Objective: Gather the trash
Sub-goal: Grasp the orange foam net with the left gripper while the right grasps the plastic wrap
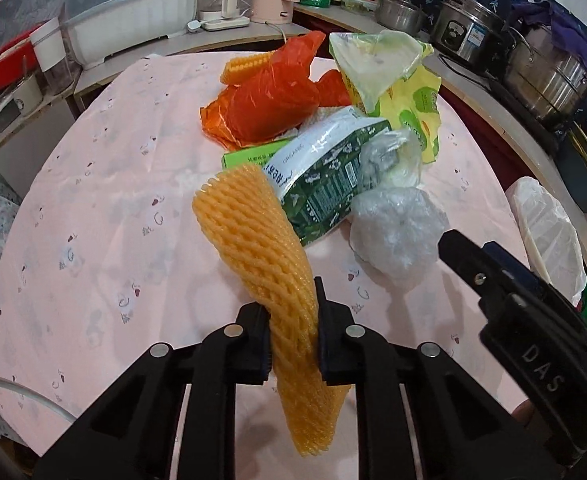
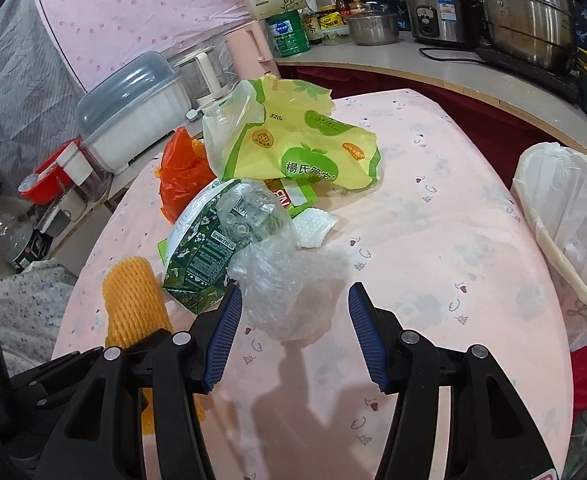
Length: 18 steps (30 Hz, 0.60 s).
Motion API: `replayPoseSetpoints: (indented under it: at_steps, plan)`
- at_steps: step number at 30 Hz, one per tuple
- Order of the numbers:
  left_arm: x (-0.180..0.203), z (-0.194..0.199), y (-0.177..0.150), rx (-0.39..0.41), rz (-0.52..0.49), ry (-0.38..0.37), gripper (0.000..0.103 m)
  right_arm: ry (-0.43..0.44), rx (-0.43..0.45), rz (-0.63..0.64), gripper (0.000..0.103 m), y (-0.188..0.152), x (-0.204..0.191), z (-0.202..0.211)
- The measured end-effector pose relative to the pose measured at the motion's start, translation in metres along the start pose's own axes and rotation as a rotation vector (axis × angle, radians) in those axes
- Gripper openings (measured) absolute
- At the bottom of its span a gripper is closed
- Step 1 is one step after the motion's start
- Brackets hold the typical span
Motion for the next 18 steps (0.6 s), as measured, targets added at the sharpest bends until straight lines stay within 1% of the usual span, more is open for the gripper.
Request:
replayPoseSetpoints:
  at_steps: [6,8,9,10,12,15,18]
  plan:
    - [0.002,0.002,0.019,0.043,-0.02,-0.002,0.016,0.005,-0.031,0.005,0.054,-0.001,-0.006,-0.025]
    - [0.002,0.002,0.024,0.056,-0.025,0.001,0.016,0.009,-0.043,0.004,0.051,-0.002,-0.007,-0.032]
    - [0.003,0.002,0.026,0.061,-0.027,0.001,0.016,0.015,-0.049,0.003,0.044,-0.003,-0.007,-0.035]
    - [0.004,0.002,0.028,0.064,-0.028,0.001,0.016,0.021,-0.056,0.003,0.032,-0.004,-0.008,-0.037]
    - [0.006,0.001,0.031,0.064,-0.029,-0.002,0.016,0.038,-0.069,0.006,0.018,-0.005,-0.009,-0.039]
    - [0.009,0.001,0.033,0.07,-0.035,-0.002,0.016,0.047,-0.056,0.006,0.013,-0.002,-0.009,-0.035]
    - [0.016,0.003,0.036,0.076,-0.045,-0.009,0.016,0.05,-0.03,-0.007,0.011,0.006,-0.004,-0.026]
Point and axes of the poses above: each gripper's, at about its wrist camera, not at the fingertips, and z roughly against the way its jaws point, x to its right, y to its top, the point moved 7 cm from there along -z, roughly the way its jaws point, and after that the axes turned 10 degrees about x, right-handed, at the moved point
